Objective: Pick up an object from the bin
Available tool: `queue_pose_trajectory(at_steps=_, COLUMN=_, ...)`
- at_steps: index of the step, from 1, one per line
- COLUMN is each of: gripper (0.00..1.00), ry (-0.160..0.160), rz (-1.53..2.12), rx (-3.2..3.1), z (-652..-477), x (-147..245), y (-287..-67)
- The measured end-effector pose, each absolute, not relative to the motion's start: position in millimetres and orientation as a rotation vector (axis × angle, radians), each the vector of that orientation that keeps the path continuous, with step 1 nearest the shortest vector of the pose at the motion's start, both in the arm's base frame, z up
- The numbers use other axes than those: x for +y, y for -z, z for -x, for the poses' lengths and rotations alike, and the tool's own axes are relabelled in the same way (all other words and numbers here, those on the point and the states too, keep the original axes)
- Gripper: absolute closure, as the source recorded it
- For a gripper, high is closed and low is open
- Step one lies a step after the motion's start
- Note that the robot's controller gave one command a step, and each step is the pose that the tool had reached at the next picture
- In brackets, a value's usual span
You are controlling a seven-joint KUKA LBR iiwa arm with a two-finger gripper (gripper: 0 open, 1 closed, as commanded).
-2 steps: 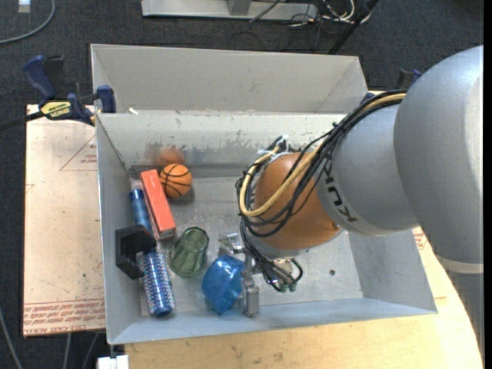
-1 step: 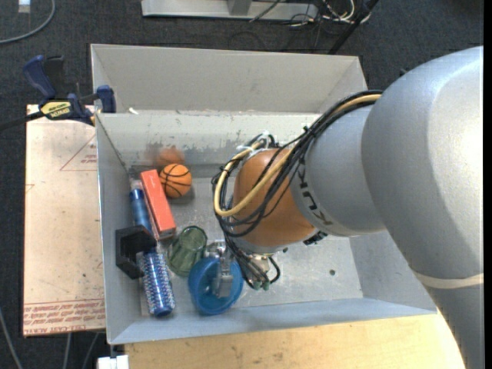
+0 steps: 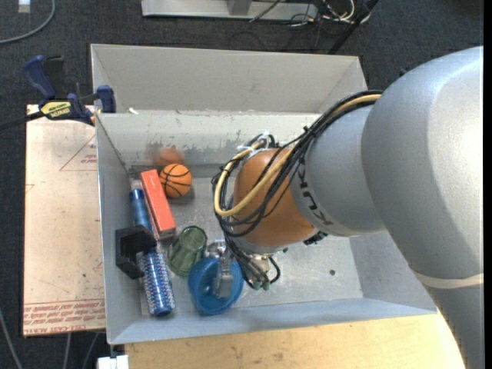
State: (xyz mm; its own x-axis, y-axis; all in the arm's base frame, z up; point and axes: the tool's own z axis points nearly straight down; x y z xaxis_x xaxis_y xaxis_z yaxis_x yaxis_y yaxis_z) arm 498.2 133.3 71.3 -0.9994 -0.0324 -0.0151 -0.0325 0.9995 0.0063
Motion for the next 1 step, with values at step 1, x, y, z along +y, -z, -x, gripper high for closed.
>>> queue_pose_trajectory(at_steps=1, gripper=1.0, ry=-0.011, rz=0.176, rx=3.118, z=-506.5, x=123.4, y=-206.4)
